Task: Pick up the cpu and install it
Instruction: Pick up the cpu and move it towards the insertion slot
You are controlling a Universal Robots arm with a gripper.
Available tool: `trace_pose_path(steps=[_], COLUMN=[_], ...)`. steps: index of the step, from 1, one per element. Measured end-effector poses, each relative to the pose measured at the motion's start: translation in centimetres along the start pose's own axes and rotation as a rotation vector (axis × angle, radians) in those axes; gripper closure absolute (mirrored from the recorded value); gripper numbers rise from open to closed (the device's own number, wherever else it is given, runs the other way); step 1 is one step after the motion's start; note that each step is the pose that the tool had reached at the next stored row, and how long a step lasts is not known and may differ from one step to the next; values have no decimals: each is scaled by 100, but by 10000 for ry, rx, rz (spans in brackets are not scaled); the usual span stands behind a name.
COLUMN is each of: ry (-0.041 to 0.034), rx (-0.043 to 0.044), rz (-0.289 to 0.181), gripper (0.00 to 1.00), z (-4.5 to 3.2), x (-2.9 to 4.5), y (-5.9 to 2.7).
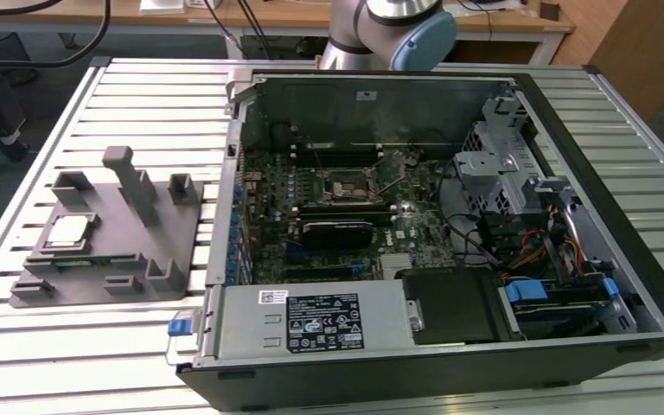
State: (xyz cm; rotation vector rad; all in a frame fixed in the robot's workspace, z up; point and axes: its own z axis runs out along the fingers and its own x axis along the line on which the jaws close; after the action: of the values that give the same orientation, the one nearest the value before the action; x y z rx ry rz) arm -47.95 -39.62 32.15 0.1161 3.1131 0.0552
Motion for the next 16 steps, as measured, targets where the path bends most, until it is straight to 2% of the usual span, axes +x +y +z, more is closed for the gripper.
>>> trace_pose_path(steps=[16], ry=[0], rx=[0], rz=[0], gripper=[36], z=[43], x=[1], y=[-1])
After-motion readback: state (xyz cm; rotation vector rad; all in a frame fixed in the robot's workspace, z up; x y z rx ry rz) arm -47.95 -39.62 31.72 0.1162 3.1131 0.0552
